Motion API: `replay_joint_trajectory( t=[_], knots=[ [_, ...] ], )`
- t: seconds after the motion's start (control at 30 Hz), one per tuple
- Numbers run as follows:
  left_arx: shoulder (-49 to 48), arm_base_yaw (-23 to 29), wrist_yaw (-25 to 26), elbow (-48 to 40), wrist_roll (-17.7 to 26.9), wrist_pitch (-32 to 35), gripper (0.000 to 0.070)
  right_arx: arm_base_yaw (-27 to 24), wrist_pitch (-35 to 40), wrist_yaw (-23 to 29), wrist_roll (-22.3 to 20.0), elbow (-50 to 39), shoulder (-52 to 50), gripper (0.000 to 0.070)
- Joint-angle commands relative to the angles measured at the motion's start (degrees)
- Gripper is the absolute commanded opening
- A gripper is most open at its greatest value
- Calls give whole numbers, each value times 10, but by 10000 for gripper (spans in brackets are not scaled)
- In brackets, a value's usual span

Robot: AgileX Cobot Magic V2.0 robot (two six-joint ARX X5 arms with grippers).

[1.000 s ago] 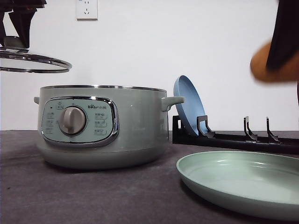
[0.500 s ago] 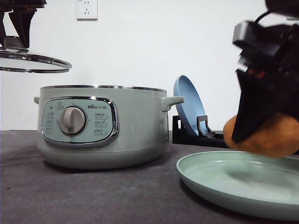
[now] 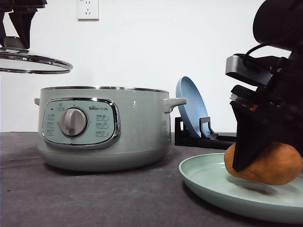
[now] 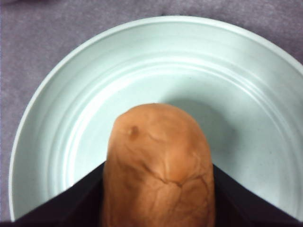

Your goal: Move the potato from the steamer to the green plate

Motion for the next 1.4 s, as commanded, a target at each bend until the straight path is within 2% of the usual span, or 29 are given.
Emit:
replay_joint_trajectory(
  t=[0.0,0.1,0.27,0.5,1.07,1.1,1.2,1.23,1.37],
  knots=[
    [-1,-1,1,23,-3,17,0,3,3,0,3,3,7,265],
    [-1,-1,1,23,-3,17,0,3,-3,0,3,3,7,273],
    [-1,-1,1,23,-3,17,0,3,-6,4,4,4,7,407],
    [-1,-1,1,23,-4,16,0,3,-33,-1,8,33,-16,418],
    [-1,-1,1,23,-4,14,0,3,-347,0,5,296,-240,436],
    [-1,-1,1,23,-4,13,0,3,-365,1,3,309,-254,452],
    [-1,-1,1,23,-4,11,0,3,-405,7,5,336,-294,580],
    [-1,-2,1,23,-4,10,0,3,-414,12,6,343,-306,599],
    [-1,-2,1,23,-6,6,0,3,-433,36,7,361,-354,608]
  ],
)
